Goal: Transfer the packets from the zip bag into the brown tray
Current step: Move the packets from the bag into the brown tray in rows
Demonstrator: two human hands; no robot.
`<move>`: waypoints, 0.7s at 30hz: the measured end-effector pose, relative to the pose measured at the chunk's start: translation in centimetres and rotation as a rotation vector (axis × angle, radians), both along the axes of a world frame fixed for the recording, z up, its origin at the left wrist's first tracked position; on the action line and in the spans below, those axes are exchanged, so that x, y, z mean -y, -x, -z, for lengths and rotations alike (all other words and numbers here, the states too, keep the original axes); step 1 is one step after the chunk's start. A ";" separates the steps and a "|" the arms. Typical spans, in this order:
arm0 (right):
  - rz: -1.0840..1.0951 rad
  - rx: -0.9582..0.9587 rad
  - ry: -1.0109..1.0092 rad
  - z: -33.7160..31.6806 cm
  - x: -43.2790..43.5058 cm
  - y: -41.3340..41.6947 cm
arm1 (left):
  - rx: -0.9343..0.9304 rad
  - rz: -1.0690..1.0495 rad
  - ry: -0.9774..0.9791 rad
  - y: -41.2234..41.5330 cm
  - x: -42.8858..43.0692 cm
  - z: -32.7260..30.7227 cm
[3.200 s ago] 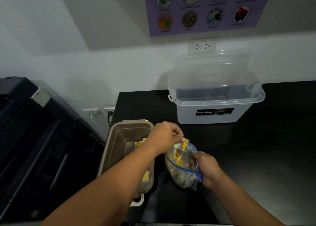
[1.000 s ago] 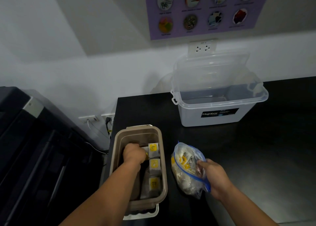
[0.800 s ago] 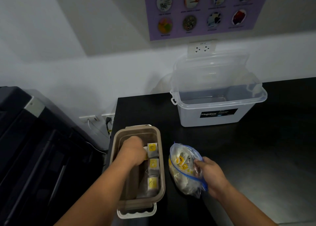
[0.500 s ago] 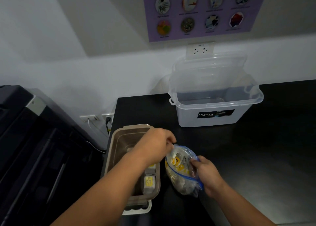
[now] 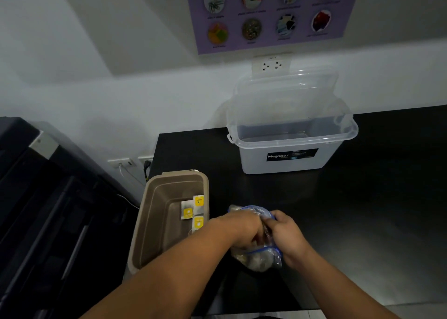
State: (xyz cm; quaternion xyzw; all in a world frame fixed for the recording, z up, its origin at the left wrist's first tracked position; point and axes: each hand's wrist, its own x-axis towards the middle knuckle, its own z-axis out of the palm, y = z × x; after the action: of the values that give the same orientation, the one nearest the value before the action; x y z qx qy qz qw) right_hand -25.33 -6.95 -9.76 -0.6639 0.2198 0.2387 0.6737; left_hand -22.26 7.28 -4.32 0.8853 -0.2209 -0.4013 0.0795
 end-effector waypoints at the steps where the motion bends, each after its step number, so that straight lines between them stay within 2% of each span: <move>1: 0.005 0.013 0.005 0.1 0.2 -0.1 | 0.006 -0.013 0.012 0.3 0.1 0.2; 8: -0.042 0.033 0.015 0.0 1.6 -0.1 | 0.057 -0.170 -0.065 -0.2 1.5 -1.3; 16: -0.026 -0.002 -0.053 0.6 2.0 -0.6 | 0.337 -0.457 0.112 0.2 0.0 -1.3; 21: -0.058 -0.003 -0.078 0.1 2.0 -0.9 | 0.289 -0.557 0.211 0.6 -0.2 -2.0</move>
State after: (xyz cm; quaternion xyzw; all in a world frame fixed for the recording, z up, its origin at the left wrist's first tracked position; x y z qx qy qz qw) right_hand -24.46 -8.97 -9.91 -0.6428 0.1917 0.2675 0.6917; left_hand -22.89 7.50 -2.35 0.9464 -0.0195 -0.2092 0.2454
